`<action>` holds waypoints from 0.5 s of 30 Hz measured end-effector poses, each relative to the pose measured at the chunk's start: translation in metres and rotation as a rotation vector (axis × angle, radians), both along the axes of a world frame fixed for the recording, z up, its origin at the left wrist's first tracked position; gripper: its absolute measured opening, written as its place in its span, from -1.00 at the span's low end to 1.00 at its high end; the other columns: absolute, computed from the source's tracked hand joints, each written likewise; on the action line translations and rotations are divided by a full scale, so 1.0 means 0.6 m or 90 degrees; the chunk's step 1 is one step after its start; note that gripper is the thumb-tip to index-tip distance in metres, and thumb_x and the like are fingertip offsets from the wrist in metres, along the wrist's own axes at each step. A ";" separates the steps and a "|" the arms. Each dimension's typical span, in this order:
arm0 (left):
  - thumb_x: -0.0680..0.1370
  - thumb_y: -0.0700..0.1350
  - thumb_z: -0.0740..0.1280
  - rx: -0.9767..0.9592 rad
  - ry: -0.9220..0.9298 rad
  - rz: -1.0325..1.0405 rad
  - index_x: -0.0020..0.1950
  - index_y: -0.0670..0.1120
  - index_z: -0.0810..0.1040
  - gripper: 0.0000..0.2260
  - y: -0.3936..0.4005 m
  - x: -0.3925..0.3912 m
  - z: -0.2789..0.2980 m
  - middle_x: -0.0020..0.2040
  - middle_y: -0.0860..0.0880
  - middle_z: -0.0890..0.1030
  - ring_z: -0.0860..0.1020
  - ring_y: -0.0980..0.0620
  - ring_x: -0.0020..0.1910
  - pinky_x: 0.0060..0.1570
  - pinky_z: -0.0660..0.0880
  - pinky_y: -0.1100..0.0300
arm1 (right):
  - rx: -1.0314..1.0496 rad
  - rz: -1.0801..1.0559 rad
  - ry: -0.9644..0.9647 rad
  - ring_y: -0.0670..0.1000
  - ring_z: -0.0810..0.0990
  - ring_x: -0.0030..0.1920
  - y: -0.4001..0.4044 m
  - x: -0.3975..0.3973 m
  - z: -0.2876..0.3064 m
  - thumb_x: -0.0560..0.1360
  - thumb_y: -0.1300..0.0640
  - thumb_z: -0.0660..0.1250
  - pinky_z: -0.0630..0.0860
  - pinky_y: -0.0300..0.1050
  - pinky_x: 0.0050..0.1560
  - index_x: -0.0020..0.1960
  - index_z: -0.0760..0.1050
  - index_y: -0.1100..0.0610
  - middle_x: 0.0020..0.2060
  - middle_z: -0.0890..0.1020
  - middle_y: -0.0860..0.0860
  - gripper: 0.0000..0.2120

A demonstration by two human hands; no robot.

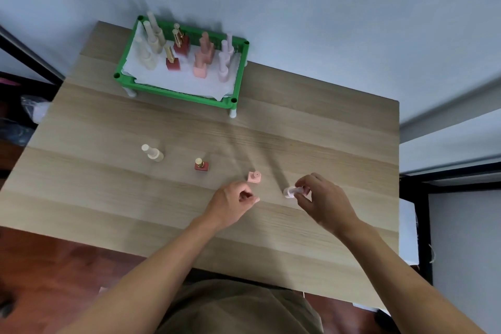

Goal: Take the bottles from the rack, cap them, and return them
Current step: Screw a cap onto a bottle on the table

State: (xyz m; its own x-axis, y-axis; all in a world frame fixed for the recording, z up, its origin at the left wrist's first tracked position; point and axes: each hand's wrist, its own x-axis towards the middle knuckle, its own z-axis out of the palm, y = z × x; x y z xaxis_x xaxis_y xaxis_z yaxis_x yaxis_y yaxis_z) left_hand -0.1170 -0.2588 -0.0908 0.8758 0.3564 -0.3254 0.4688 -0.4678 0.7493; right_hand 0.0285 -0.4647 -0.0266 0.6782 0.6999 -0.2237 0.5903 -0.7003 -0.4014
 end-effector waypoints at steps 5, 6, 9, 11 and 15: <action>0.44 -0.01 0.52 0.011 -0.016 0.058 -0.10 -0.08 0.50 -0.75 0.027 0.006 0.004 -0.20 0.08 0.55 0.49 0.11 -0.25 -0.16 0.43 0.22 | 0.037 -0.022 0.019 -0.23 0.43 -0.28 0.004 -0.008 -0.007 0.51 0.03 0.38 0.53 -0.05 -0.20 0.03 0.52 -0.02 -0.10 0.56 -0.18 -0.88; 0.43 -0.02 0.53 0.016 -0.019 0.055 -0.08 -0.07 0.48 -0.74 0.030 0.011 0.006 -0.17 0.06 0.54 0.49 0.11 -0.25 -0.15 0.45 0.20 | 0.038 -0.026 0.027 -0.25 0.43 -0.28 0.002 -0.009 -0.009 0.50 0.03 0.38 0.53 -0.07 -0.19 0.07 0.51 -0.02 -0.08 0.55 -0.19 -0.84; 0.42 -0.03 0.54 0.024 -0.014 0.030 0.09 -0.05 0.47 -0.65 0.038 0.024 0.013 0.00 0.05 0.52 0.55 0.13 -0.19 -0.07 0.53 0.13 | 0.026 -0.052 0.073 -0.35 0.45 -0.28 -0.003 -0.012 -0.022 0.47 0.01 0.44 0.47 -0.13 -0.18 0.23 0.45 -0.03 0.01 0.47 -0.22 -0.63; 0.41 -0.03 0.54 0.033 -0.004 0.002 0.22 -0.03 0.47 -0.56 0.041 0.034 0.015 0.11 0.06 0.50 0.57 0.11 -0.12 0.00 0.54 0.11 | 0.006 -0.072 0.114 -0.30 0.47 -0.25 -0.002 -0.013 -0.035 0.44 -0.02 0.48 0.49 -0.10 -0.12 0.33 0.38 -0.04 0.11 0.45 -0.17 -0.49; 0.41 -0.02 0.53 0.060 0.039 -0.069 0.32 0.03 0.48 -0.50 0.047 0.054 0.019 0.17 0.07 0.48 0.54 0.06 0.06 0.12 0.51 0.05 | -0.006 -0.116 0.180 -0.06 0.62 -0.12 0.004 -0.015 -0.063 0.42 -0.05 0.51 0.57 0.00 -0.01 0.39 0.31 -0.07 0.21 0.41 -0.09 -0.38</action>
State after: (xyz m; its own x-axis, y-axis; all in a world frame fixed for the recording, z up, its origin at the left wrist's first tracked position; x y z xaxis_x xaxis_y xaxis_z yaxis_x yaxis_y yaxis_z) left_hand -0.0846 -0.2304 -0.0797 0.8901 0.2931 -0.3489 0.4556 -0.5851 0.6709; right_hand 0.0197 -0.4623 -0.0644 0.7018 0.5698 -0.4276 0.3209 -0.7887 -0.5243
